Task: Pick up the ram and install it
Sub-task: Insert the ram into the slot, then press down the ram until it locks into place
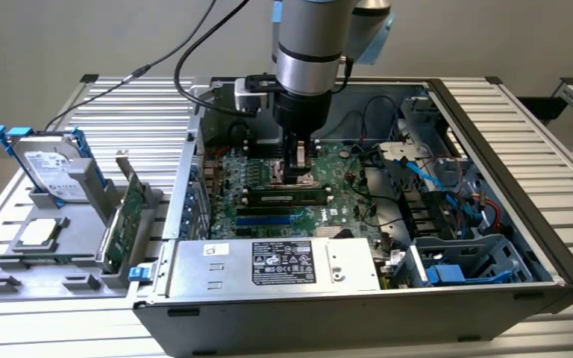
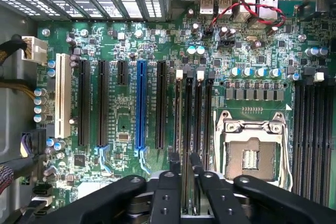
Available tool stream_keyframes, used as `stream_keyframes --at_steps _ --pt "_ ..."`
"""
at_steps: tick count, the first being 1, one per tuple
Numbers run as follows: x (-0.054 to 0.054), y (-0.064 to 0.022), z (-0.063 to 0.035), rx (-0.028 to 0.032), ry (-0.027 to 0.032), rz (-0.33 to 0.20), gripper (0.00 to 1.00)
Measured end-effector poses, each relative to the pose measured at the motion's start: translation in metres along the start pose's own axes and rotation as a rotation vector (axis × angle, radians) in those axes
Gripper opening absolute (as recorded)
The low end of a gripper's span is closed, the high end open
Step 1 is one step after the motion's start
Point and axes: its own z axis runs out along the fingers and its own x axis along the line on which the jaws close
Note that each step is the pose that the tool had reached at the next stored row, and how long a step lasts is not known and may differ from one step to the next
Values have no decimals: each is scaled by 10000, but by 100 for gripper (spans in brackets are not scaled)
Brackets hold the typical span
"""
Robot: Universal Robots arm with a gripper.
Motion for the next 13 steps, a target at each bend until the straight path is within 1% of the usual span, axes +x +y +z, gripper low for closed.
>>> stream_keyframes --at_steps 1,2,13 --pt "0 0 0 0 -1 0 13" --pt "0 0 0 -1 0 0 11" --pt "2 0 4 0 -1 0 11"
